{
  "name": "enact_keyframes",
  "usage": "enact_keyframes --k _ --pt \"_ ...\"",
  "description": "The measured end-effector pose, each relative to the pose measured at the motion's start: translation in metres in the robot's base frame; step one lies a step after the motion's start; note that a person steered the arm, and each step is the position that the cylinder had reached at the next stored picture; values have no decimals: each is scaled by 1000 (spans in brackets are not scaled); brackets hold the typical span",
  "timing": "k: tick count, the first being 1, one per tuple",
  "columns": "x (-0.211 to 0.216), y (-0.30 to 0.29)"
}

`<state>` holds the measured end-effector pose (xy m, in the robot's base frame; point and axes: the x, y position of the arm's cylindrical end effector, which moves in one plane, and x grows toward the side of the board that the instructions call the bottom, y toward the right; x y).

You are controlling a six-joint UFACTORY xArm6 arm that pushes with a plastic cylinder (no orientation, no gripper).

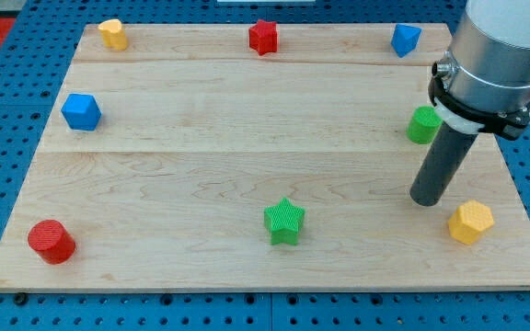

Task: Move your arm towards the top left corner

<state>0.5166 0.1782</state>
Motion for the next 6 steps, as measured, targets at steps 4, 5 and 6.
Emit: enact_keyframes --k 4,5,6 --pt "-187 -200" --pt "-237 -293" --pt "-252 -482"
